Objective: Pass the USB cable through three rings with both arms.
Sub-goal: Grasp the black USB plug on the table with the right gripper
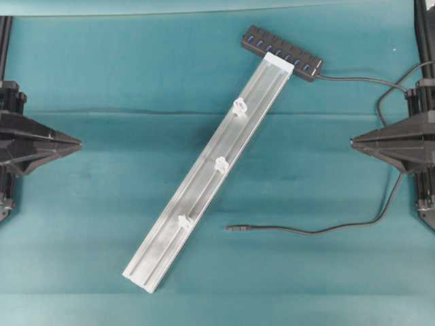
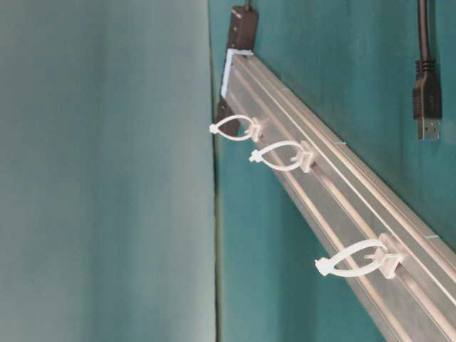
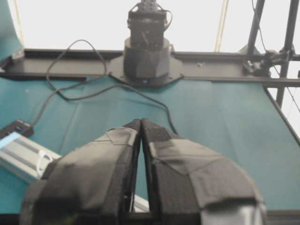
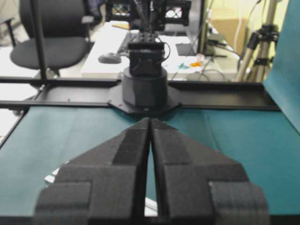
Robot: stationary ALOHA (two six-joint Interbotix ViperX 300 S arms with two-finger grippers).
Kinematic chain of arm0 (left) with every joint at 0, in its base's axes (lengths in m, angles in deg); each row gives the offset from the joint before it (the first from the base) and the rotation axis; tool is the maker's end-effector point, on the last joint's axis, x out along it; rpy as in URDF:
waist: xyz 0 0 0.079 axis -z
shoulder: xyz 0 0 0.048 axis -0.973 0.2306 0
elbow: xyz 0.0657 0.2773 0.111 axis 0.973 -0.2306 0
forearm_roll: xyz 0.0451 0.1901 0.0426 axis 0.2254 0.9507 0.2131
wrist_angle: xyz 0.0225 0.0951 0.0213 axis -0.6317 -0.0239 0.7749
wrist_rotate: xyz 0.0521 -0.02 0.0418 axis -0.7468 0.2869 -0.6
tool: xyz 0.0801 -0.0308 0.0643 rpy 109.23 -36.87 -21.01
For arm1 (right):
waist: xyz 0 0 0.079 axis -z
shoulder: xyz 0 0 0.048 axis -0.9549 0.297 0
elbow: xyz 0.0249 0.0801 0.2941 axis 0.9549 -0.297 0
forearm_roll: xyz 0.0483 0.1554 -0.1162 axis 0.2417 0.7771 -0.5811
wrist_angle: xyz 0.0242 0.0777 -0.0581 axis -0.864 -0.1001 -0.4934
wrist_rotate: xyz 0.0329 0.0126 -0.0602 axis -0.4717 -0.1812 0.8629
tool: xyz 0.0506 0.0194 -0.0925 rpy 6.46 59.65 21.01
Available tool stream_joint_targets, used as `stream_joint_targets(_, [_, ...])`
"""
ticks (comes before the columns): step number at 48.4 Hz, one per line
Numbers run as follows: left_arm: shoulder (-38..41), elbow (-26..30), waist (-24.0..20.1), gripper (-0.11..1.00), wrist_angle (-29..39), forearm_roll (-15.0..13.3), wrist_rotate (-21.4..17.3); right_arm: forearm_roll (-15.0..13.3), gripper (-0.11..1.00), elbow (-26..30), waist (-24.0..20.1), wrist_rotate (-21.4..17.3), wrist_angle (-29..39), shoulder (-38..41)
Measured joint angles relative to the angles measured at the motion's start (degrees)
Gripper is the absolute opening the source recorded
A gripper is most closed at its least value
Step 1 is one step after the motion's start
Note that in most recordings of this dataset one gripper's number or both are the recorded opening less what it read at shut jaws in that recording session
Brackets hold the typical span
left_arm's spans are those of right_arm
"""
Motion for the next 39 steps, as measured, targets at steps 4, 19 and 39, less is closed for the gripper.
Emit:
stream_joint_targets(4, [0.35,1.14,0.00,0.06,0.53,0.44,0.26,0.18,0.07,0.26,0.00,-0.44,0.62,0.26])
stream_joint_targets(19, [2.55,5.45,1.93,-0.02,4.48,0.79,0.44,1.23,0.00,6.42,-0.09,-3.78,18.11,3.60])
stream_joint_targets(39, [3.87,9.14,3.43,-0.02,5.27,0.79,4.22,1.32,0.00,16.26,-1.41,-5.98,30.85,21.27])
